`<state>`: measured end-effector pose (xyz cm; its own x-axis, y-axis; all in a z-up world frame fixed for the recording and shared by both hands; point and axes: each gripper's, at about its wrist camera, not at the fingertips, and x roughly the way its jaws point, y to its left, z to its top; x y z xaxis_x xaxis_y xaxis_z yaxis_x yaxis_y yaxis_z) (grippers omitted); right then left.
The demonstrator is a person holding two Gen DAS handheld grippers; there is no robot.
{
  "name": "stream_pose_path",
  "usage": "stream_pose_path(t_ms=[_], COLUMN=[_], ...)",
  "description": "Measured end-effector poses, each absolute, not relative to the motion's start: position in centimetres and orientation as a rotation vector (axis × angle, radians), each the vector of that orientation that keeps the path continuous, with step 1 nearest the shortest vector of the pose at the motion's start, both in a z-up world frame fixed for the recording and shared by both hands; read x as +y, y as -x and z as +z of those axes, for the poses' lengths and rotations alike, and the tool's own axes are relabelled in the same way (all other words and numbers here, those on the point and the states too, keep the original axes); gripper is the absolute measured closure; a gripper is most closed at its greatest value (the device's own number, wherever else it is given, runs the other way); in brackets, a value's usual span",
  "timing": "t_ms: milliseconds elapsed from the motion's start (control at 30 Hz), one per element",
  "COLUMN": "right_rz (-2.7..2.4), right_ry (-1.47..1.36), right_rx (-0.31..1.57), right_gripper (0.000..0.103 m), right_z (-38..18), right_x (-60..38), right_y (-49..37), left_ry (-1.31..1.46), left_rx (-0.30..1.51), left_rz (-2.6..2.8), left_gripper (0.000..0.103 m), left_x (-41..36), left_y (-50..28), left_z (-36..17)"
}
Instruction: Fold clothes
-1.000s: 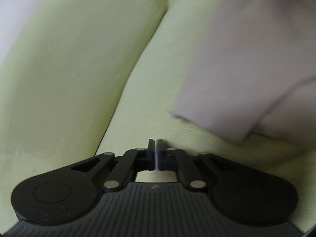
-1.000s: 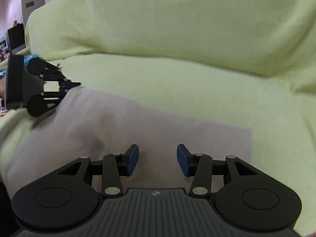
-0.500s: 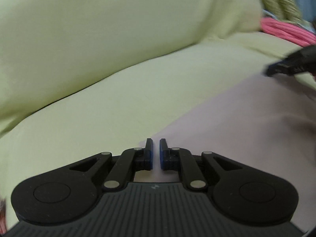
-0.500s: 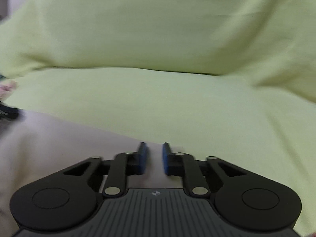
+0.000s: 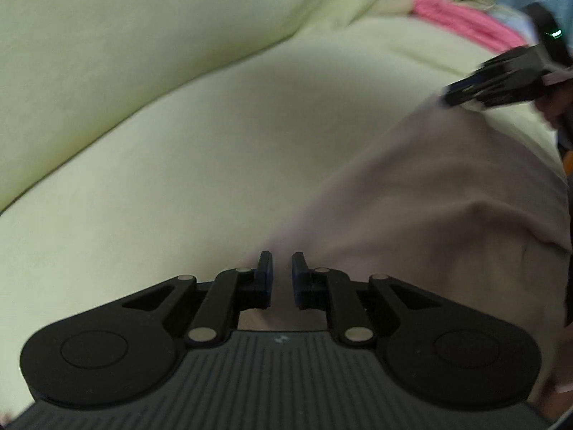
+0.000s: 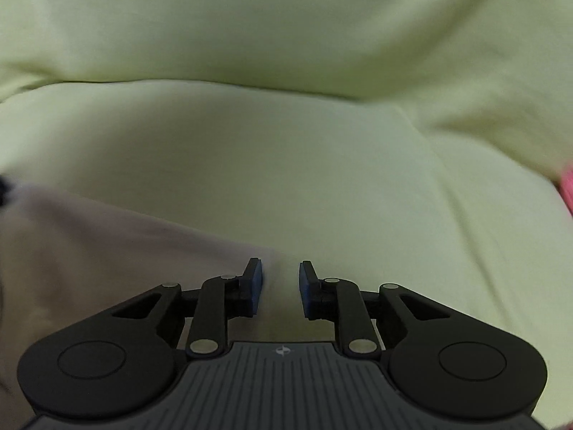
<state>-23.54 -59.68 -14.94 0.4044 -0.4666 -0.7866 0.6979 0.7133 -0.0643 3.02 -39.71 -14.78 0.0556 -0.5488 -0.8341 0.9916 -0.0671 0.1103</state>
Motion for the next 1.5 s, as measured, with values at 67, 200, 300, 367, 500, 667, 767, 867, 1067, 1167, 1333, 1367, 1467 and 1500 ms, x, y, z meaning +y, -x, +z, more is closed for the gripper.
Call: stream_pose_path(t_ms=[67,200,300,367,500,667,767,867,1067,1167,1333,1367,1467,1500], right_rz=[-0.785,-0.764,-0.81,-0.869,-1.033,-1.056,-1.056,-1.065,-1.039,-1.033,-0.959,-0.943,-0.904,-0.893], right_ry=[-0.346,-0.498,-0.609,-0.66,-0.831,-1.04,-1.064,-1.006,-0.692,-0.45,-0.07,-0.006,0.105,0.116], right_rx=[0.909,0.932,0.921,0.923,0.875,0.907,0.922,0.914,0.911,0.924,0.99,0.994,1.007,1.013], right_gripper=[0.083,0.083,0.083,0.083,0.082,0.083,0.082,0.082,0.082,0.071,0.066,0.066,0.072,0.081], right_z=[-12.1,-6.1,-1.9,-0.3,0.2,-0.6,-0.9,-3.4,-8.3,-10.1,-13.5,-14.0,-15.4,-15.8], right_x=[-59.5,-57.1,-53.4,-50.0,-41.8,-33.3,-30.8,-29.4,-27.8,-27.9,-28.3,-28.3,-28.9,-29.3], right_y=[24.2,24.1,23.2,22.3,19.2,14.7,12.7,10.6,4.6,1.8,-2.0,-2.5,-3.3,-3.4], left_ry=[-0.988,-1.136,-1.195,-1.203,-1.334,-1.57,-1.561,-1.63,-1.65,-1.636,-1.609,-1.603,-1.597,-1.596], left_rx=[0.655,0.601,0.558,0.525,0.451,0.174,0.059,-0.115,-0.351,-0.442,-0.595,-0.626,-0.635,-0.634], left_rz=[-1.435,-1.61,-1.724,-1.797,-1.875,-1.876,-1.982,-2.107,-2.227,-2.25,-2.283,-2.289,-2.294,-2.294], left_gripper=[0.093,0.084,0.081,0.081,0.081,0.082,0.082,0.085,0.089,0.089,0.088,0.087,0.086,0.086], left_x=[-40.1,-40.6,-40.4,-40.0,-40.2,-39.8,-37.9,-37.1,-35.9,-36.3,-36.9,-37.0,-37.1,-37.1], left_y=[-1.9,0.6,0.3,-0.8,-3.5,-6.2,-6.9,-7.3,-7.6,-7.6,-7.7,-7.7,-7.7,-7.8], left_z=[-12.2,-6.4,-3.5,-2.8,-4.8,-6.1,-7.1,-11.1,-15.7,-16.7,-18.3,-18.7,-18.8,-18.6])
